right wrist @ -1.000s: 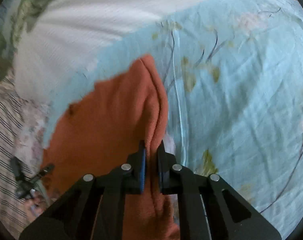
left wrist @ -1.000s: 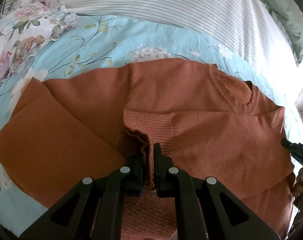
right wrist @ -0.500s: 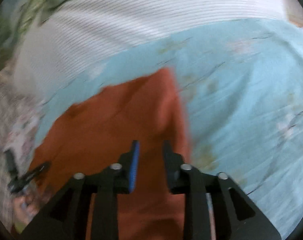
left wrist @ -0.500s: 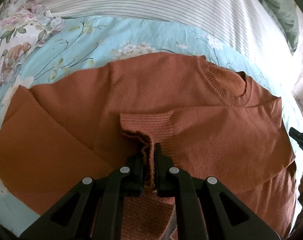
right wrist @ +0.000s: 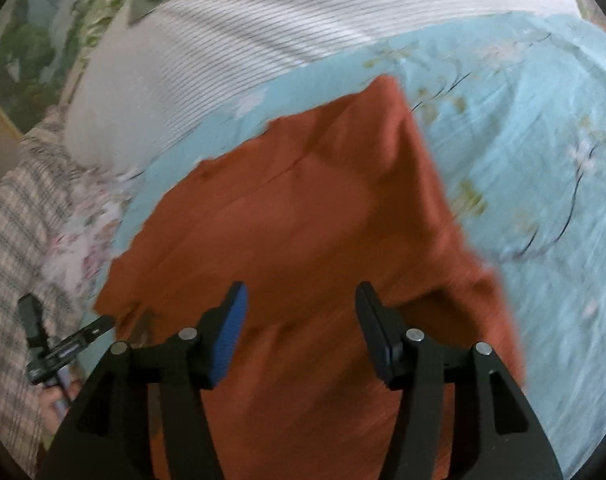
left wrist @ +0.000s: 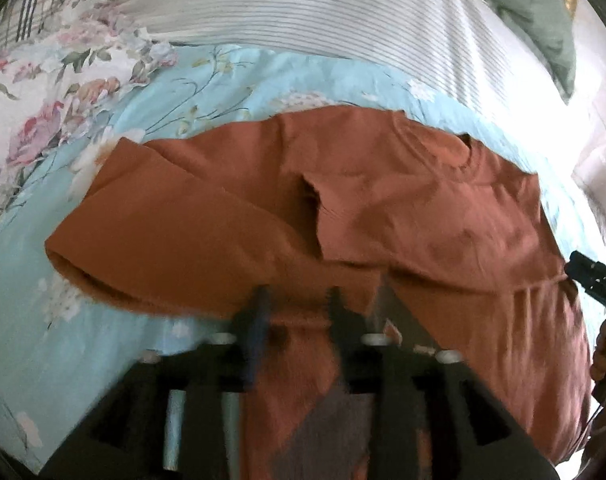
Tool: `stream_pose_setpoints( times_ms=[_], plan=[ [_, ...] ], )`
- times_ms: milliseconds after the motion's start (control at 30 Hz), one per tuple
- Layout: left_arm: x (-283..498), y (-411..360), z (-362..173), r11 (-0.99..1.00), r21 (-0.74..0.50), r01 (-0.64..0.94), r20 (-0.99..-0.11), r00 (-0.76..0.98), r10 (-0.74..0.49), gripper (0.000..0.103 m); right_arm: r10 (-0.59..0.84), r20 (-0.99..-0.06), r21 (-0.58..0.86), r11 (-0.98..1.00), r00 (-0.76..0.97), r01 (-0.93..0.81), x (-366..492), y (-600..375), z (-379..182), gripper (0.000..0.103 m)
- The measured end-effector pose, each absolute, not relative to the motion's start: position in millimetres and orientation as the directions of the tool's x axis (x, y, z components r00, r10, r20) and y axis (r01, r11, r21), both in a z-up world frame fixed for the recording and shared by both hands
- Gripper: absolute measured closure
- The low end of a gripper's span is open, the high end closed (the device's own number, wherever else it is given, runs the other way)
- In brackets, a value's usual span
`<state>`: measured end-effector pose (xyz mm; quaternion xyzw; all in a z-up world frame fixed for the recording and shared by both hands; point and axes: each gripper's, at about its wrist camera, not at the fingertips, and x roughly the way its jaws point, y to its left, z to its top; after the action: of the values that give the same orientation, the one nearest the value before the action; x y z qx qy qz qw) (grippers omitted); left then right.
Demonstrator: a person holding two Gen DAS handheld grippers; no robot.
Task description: Fold small clothes
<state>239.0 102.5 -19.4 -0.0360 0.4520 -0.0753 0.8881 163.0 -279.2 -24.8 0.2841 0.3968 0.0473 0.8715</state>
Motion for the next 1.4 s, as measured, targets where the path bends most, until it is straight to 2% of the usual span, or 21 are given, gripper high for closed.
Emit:
stream_pose_setpoints(
  times_ms=[33,67,233,300,333,367,400,433,600,800,967,1100,1233,1400],
  plan=[
    [235.9,97.8,-19.7,0.988,-0.107,0.109,-0.798,0.584,-0.150,0.039,0.329,-0.660,0.549,0.825,0.675,0.135,160.5,-272.1,-26.5,0.046],
    [234.6,91.4,-20.4,0.991,-0.074,0.112,-0.796,0.591,-0.127,0.035,0.348,-0.659,0.562,0.817,0.667,0.129,156.7,-265.8,-28.1,0.046],
    [243.8,71.5,-29.0,0.991,0.011,0.136,-0.800,0.595,-0.073,0.035,0.389,-0.668,0.584,0.802,0.634,0.123,142.8,-246.2,-39.6,0.045],
    [250.9,70.4,-33.9,0.992,0.043,0.119,-0.808,0.589,-0.036,0.046,0.388,-0.679,0.581,0.803,0.623,0.133,140.4,-240.5,-43.0,0.046],
    [253.3,72.4,-35.5,0.992,0.038,0.120,-0.810,0.585,-0.040,0.065,0.385,-0.684,0.578,0.804,0.620,0.138,139.0,-239.8,-44.0,0.045],
    [254.5,75.3,-35.7,0.992,0.025,0.122,-0.811,0.583,-0.051,0.090,0.385,-0.684,0.579,0.803,0.620,0.139,137.4,-240.8,-43.7,0.045],
    [255.6,79.2,-34.7,0.992,-0.007,0.129,-0.813,0.576,-0.081,0.099,0.386,-0.681,0.581,0.802,0.622,0.138,136.3,-239.6,-42.8,0.045],
    [255.2,85.4,-31.9,0.990,-0.055,0.128,-0.811,0.573,-0.119,0.101,0.387,-0.677,0.582,0.802,0.626,0.135,134.4,-239.7,-41.6,0.045],
    [240.4,102.4,-11.2,0.985,-0.132,0.110,-0.766,0.619,-0.172,0.102,0.405,-0.650,0.594,0.798,0.643,0.098,128.6,-237.1,-31.0,0.046],
    [221.9,94.0,45.4,0.958,-0.236,0.160,-0.677,0.680,-0.280,0.102,0.421,-0.605,0.620,0.782,0.676,0.068,119.5,-242.1,-15.5,0.045],
    [230.9,30.4,86.1,0.900,-0.305,0.311,-0.601,0.671,-0.435,0.102,0.403,-0.580,0.631,0.772,0.708,0.077,112.7,-258.3,-8.8,0.045],
    [248.2,-52.2,98.2,0.841,-0.316,0.440,-0.571,0.620,-0.539,0.102,0.363,-0.576,0.638,0.759,0.733,0.126,102.1,-284.2,-9.9,0.045],
    [271.6,-121.5,84.5,0.792,-0.337,0.509,-0.593,0.539,-0.598,0.102,0.319,-0.587,0.638,0.748,0.744,0.182,91.1,-308.9,-16.1,0.045],
    [299.6,-188.5,48.9,0.780,-0.319,0.539,-0.649,0.476,-0.594,0.102,0.291,-0.607,0.635,0.738,0.740,0.230,83.4,-328.6,-25.9,0.045]
  ],
)
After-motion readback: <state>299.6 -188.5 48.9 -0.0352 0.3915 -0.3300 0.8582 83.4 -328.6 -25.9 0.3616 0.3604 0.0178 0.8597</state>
